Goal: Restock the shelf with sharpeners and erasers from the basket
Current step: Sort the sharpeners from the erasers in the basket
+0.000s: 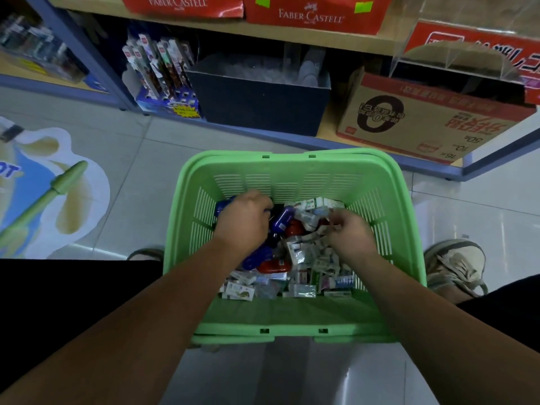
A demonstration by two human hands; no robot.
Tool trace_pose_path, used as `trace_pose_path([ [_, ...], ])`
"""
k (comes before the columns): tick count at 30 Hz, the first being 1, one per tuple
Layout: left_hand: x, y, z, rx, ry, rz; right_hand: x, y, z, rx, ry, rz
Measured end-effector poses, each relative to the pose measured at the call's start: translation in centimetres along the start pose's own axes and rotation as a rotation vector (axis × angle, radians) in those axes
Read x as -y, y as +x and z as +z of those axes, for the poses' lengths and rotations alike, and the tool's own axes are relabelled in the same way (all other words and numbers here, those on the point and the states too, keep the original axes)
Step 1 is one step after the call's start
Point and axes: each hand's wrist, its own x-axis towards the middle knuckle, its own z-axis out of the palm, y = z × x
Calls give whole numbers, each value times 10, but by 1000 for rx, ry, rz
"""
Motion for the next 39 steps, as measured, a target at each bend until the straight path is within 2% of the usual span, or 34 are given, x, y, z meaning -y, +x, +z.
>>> trace_pose_path([
  [3, -18, -2, 35, 225, -50, 65, -7, 2, 3, 78, -33, -34],
  [5, -22, -2, 52, 282, -16, 69, -10, 6, 8, 95, -25, -32],
  [11, -36, 15, 65, 323, 231, 67, -22, 21, 21, 130, 110, 62],
  [16, -36, 2, 73, 259, 354, 101, -60, 53, 51, 47, 39, 75],
  [18, -36, -6, 76, 242, 319, 114, -37, 38, 43, 15, 13, 23],
  [20, -36, -6, 77, 220, 243, 88, -27, 34, 40, 71, -13, -13],
  [23, -32, 0, 68, 192, -16, -66, -23, 42, 40, 134, 11, 14],
  [26, -27, 1, 58, 175, -186, -114, -19, 50, 42, 104, 19, 48],
  [34, 4, -14, 20, 3, -255, -264, -7, 39, 47, 109, 241, 126],
  [39, 11, -33, 12, 38, -308, -326, 2, 34, 38, 144, 442, 195],
])
